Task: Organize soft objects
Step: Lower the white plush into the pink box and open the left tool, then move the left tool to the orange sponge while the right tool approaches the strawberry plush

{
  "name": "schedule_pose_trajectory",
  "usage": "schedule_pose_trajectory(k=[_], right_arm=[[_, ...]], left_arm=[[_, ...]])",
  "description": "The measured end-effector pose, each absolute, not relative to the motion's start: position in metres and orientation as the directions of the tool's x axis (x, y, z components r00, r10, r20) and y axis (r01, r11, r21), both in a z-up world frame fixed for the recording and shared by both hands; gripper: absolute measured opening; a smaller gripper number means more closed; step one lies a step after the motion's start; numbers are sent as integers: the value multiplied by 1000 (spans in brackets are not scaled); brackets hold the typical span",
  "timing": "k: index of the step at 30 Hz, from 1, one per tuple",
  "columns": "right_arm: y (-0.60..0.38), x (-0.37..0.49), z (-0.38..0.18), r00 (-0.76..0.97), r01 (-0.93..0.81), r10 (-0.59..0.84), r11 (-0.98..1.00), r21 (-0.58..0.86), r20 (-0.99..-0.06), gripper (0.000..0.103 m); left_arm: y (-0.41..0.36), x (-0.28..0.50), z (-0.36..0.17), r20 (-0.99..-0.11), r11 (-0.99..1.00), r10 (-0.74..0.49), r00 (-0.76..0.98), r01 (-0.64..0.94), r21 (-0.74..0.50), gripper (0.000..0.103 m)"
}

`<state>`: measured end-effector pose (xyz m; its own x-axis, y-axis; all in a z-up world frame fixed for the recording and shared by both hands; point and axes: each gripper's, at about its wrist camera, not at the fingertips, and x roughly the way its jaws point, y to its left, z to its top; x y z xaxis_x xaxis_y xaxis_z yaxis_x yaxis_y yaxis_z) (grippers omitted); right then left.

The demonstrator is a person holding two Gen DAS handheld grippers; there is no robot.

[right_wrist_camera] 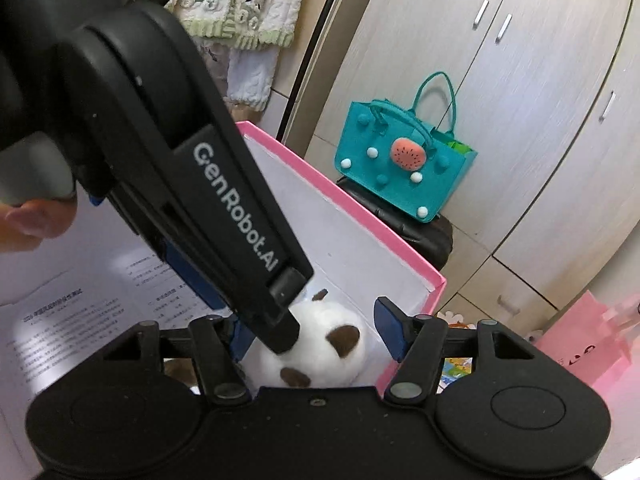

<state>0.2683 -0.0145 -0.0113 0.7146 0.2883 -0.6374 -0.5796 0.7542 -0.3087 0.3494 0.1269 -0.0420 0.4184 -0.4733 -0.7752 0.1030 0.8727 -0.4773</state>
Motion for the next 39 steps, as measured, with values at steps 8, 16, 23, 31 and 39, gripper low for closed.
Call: schedule_pose_trajectory(k=[8,16,23,31,39], right_arm=[[-57,218,26,726,-580,369,782,-229,-580,68],[-100,197,66,656,-596,454,802,-44,-603,68],[-119,170,91,625,-619,538,783,61,-566,68],[-151,124,115,633,-602,539,794,84,-556,68],[-183,70,99,679,-563,488,826,38,-548,68]], left_arm=[[129,293,8,-721,942,-336,607,195,-275,55],[119,232,49,-669,944,-319,672,285,-165,62],[103,193,84,-666,926,-360,654,339,-167,64],[89,140,95,-650,897,-409,641,414,-157,71],[69,101,83,-700,885,-373,609,461,-70,73]])
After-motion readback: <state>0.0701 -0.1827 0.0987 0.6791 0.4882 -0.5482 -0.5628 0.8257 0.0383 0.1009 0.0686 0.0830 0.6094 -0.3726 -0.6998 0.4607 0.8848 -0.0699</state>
